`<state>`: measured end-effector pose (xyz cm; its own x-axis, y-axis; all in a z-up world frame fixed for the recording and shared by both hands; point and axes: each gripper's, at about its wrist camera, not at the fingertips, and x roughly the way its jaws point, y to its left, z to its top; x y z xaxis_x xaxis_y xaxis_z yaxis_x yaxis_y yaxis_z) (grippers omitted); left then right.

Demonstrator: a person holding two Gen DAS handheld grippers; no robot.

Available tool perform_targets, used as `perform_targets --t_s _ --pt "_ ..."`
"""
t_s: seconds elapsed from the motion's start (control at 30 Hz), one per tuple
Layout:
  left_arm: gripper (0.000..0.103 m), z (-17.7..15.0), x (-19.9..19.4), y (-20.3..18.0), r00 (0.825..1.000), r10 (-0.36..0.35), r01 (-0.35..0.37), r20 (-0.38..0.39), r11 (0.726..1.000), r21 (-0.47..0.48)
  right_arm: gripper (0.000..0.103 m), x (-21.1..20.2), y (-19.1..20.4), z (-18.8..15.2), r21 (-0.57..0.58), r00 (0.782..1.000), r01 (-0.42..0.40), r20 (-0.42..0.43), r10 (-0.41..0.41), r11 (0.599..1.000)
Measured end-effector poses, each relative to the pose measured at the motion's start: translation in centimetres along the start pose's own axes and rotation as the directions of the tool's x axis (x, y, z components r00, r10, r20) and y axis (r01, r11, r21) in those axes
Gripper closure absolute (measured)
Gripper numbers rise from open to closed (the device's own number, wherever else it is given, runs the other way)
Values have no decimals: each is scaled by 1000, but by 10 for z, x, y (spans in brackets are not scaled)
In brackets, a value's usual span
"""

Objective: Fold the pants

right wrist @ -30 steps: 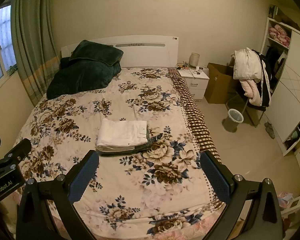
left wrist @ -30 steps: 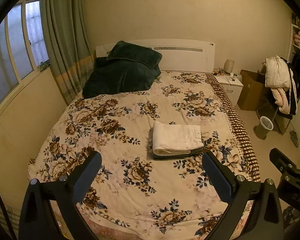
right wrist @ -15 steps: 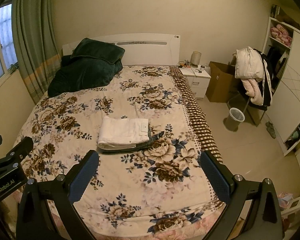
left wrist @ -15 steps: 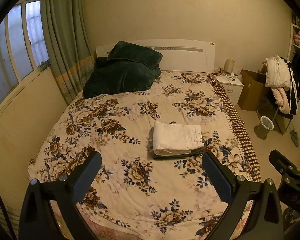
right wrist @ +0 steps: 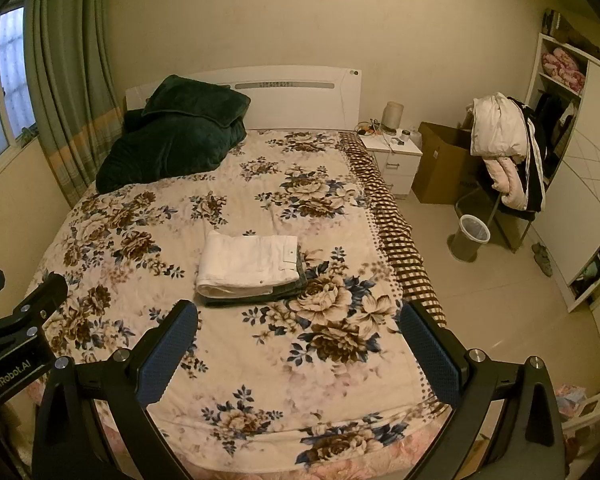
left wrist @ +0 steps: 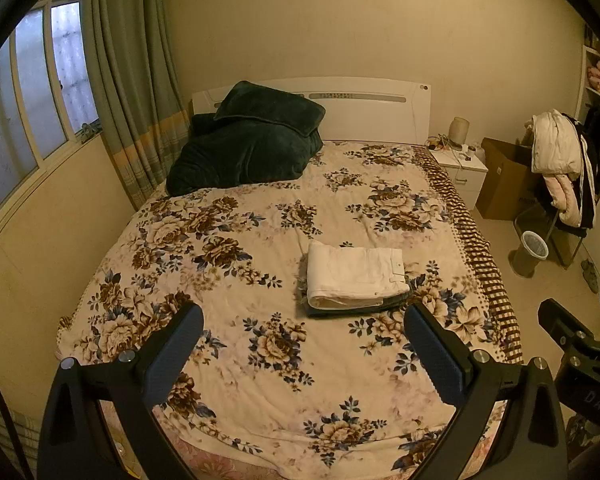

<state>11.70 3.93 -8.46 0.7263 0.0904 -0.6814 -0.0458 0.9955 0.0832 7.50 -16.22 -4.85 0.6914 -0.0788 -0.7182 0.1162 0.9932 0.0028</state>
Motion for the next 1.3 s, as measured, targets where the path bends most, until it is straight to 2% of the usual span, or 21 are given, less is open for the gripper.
perform_targets --t_s 1.3 --pt "0 -2 -4 -4 1000 2 -2 9 1000 9 0 -2 -1 -2 0 1000 -3 1 3 1000"
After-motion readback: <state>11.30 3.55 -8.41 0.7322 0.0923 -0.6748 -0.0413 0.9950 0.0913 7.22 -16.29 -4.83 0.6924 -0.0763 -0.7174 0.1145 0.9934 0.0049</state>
